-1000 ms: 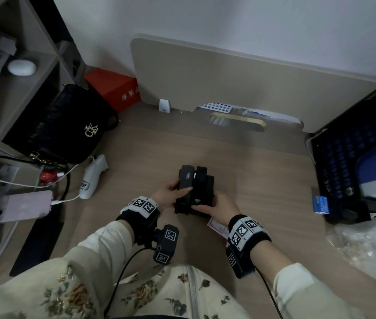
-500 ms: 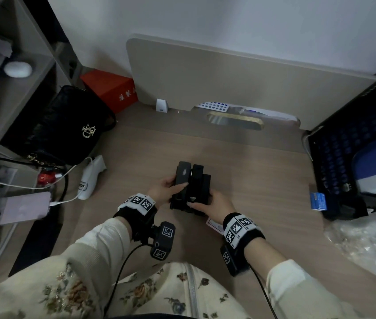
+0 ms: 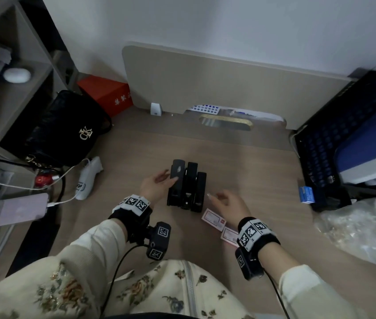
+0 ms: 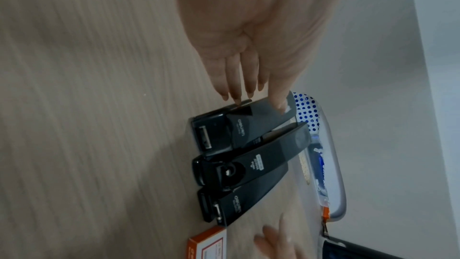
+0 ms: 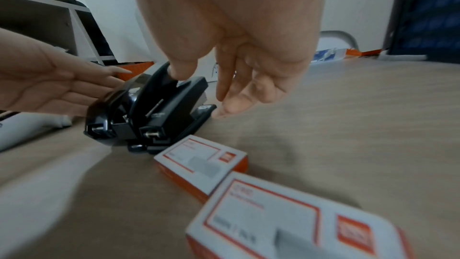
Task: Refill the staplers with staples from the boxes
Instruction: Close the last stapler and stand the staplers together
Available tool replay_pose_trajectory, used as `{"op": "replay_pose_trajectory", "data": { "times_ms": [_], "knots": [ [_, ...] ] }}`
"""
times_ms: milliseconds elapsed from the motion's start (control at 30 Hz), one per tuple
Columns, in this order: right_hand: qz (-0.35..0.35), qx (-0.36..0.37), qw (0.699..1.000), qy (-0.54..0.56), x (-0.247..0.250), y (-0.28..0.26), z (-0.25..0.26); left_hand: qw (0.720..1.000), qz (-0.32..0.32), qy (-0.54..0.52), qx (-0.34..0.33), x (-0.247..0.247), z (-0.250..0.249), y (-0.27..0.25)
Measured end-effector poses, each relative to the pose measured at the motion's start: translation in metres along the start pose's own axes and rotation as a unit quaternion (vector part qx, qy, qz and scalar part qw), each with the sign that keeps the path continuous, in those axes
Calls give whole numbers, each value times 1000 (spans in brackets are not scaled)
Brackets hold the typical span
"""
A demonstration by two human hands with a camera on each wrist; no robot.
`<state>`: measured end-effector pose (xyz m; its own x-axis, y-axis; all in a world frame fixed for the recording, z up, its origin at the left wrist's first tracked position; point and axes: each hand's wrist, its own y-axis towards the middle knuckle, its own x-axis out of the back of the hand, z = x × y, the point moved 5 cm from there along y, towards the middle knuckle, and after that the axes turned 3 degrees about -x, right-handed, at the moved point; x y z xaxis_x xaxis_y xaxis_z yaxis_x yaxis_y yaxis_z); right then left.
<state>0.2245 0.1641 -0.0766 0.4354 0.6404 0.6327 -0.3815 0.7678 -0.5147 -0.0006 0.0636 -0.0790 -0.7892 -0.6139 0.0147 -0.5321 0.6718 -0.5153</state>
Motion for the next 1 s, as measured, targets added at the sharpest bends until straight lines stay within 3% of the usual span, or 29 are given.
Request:
{"op": "replay_pose_trajectory", "data": {
  "times_ms": [100,233,433,567,700,867,1000],
  "knots": [
    [-11,3,996,-83,1,-11,-16,999,-27,10,-24,9,-2,-9],
    [-8,8,961,-277,-19,-25,-26,999,-38,-9,-23,17,6,-20],
    [-80,38,932,-352,-31,-34,-20,999,-25,-20,-7,21,15,-34],
    [-100,3,934,-343,-19,-32,-19,999,-26,-20,2,20,14,-36],
    [-112,-57,956,-265,-6,-24,-23,1000,-26,-15,11,16,12,-40],
    [-107,-74,968,-216,-3,-8,-5,999,-31,-15,23,23,10,-42],
    [-79,-77,989,-97,-10,6,8,999,-26,-11,31,26,8,-40]
  ]
}}
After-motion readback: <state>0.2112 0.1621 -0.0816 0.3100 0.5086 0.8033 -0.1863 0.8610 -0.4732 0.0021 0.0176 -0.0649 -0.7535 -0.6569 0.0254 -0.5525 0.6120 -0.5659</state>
